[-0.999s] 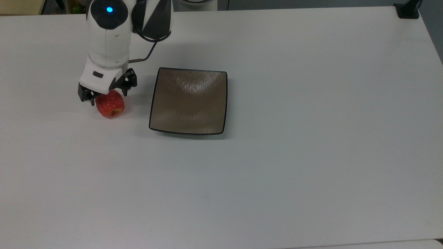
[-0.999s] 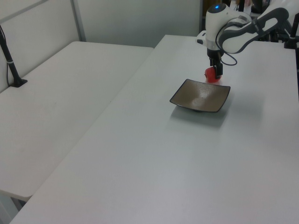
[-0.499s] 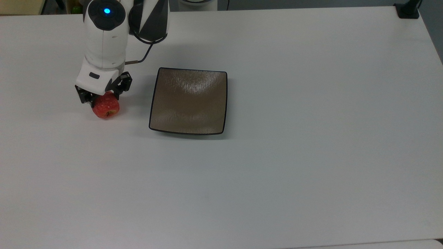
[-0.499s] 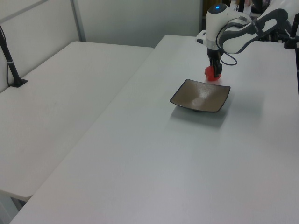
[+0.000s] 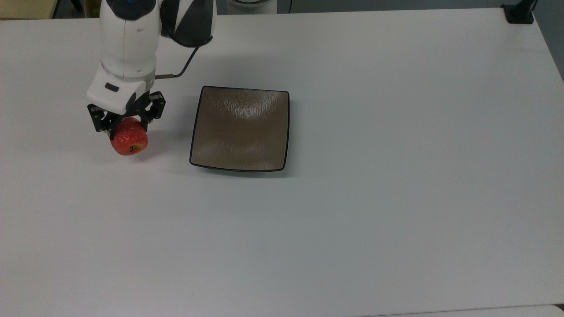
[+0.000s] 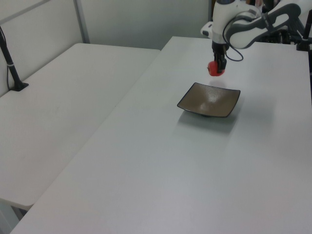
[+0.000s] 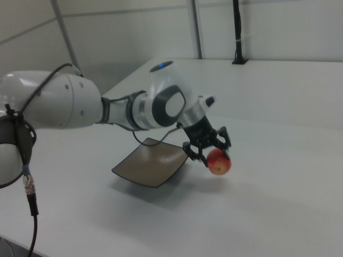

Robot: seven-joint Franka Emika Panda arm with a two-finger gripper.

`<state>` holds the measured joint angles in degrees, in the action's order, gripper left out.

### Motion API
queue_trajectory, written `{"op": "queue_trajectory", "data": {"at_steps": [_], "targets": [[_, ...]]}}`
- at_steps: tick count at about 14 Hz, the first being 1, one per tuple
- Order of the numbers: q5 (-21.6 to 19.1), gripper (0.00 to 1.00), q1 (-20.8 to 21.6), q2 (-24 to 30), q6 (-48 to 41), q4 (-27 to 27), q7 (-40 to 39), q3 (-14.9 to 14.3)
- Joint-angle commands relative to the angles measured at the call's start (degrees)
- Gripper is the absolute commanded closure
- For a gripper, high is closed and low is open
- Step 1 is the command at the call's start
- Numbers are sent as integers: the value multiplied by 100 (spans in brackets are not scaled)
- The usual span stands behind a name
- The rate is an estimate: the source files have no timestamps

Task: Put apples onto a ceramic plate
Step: 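Carry the apple over the brown plate and lower it onto the plate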

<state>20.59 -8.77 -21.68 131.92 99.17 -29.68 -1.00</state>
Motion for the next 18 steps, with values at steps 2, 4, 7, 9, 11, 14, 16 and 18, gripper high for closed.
{"op": "queue_trajectory", "data": {"at_steps": [2,4,7,9,11,14,16,18], "targets": [[-582,54,296,716,-649,102,795,144],[-871,53,515,919,-991,120,1173,161],[-1241,51,744,1113,-1440,146,1674,293],[-1373,50,841,1122,-1634,164,2087,468],[-1374,47,938,1078,-1635,295,2430,592],[-1374,45,1070,964,-1609,445,2476,636],[-1374,33,1079,902,-1582,445,2476,636],[-1374,1,1070,841,-1573,428,2476,636]]}}
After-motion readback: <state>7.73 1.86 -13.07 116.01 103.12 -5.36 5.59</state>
